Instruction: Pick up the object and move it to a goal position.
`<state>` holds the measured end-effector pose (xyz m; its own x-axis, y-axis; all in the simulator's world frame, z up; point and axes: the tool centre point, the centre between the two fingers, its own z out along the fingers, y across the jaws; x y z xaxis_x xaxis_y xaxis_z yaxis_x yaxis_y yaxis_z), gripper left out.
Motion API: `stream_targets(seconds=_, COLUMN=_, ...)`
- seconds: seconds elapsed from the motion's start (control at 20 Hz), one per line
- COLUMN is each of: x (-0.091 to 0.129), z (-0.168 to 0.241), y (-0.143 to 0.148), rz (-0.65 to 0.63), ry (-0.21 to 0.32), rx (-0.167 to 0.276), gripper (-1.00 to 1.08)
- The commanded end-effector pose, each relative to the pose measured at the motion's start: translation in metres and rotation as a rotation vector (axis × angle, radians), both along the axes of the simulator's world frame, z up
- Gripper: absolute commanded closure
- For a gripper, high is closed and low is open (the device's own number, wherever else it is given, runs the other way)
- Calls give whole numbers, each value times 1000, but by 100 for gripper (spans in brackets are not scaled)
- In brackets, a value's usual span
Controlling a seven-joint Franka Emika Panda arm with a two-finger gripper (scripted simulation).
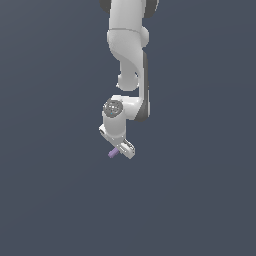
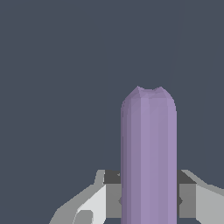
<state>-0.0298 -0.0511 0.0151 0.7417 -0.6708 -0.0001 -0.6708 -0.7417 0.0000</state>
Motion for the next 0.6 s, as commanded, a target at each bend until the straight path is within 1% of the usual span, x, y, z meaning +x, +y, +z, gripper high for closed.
stream_targets(seconds=0.0, x=0, z=0, y=0, rz=0, ry=0, rx=0, gripper=108)
stream_targets(seconds=0.25, x=3, z=0, y=-2, rz=-1, ry=0, rx=0, gripper=108)
stream_targets(seconds=0.55, x=17, z=2, y=-10, rz=-1, ry=0, rx=0, gripper=108)
